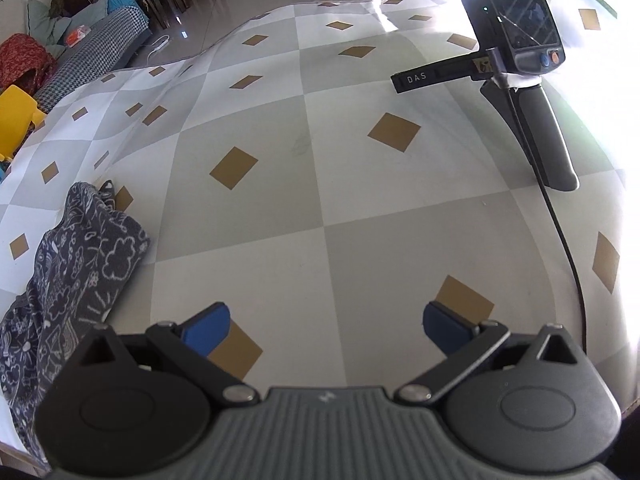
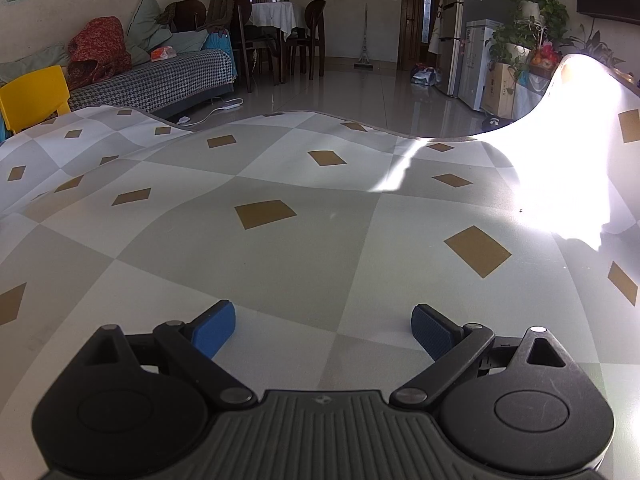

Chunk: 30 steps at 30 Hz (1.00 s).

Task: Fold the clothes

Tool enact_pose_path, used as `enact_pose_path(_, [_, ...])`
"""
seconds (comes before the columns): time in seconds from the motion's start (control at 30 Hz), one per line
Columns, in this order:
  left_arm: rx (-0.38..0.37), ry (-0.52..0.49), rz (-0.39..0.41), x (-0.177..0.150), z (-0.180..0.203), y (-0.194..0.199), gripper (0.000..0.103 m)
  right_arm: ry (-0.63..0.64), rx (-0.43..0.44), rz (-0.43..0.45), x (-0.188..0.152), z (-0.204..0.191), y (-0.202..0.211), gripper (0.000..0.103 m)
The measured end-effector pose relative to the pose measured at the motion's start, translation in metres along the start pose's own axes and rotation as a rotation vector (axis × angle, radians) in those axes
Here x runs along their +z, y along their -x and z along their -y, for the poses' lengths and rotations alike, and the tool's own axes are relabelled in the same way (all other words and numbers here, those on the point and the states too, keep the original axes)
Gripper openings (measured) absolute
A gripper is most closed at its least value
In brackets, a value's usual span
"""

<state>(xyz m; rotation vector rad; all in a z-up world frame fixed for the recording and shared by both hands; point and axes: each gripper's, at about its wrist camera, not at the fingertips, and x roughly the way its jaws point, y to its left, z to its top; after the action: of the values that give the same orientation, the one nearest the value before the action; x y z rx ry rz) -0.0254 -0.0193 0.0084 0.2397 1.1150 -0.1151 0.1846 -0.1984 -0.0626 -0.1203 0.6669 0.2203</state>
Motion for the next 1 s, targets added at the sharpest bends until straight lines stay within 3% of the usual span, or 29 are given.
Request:
enact_pose_path(0.2, [-0.077, 0.068, -0.025, -0.0012, -0.0103, -0.0063, 0.103, 0.0, 0.0, 0.0, -0.0002, 0.0001, 0.0002, 0.095])
enact_pose_path(0.33, [-0.062, 0.064, -0.007, 0.0022, -0.009, -0.005, 0.103, 0.0, 0.0, 0.0, -0.0002, 0.0001, -0.0002, 0.096])
enact_pose_path(0.5, [-0.099, 0.049, -0.005, 0.005, -0.0057, -0.0049, 0.103, 0.0, 0.0, 0.0, -0.0002, -0.0002, -0.0004, 0.096])
enact_pose_path(1.0, [-0.067, 0.027, -0.013, 0.0054, -0.0017, -0.013, 0.103, 0.0, 0.001, -0.001, 0.0001, -0.0011, 0.0001, 0.096])
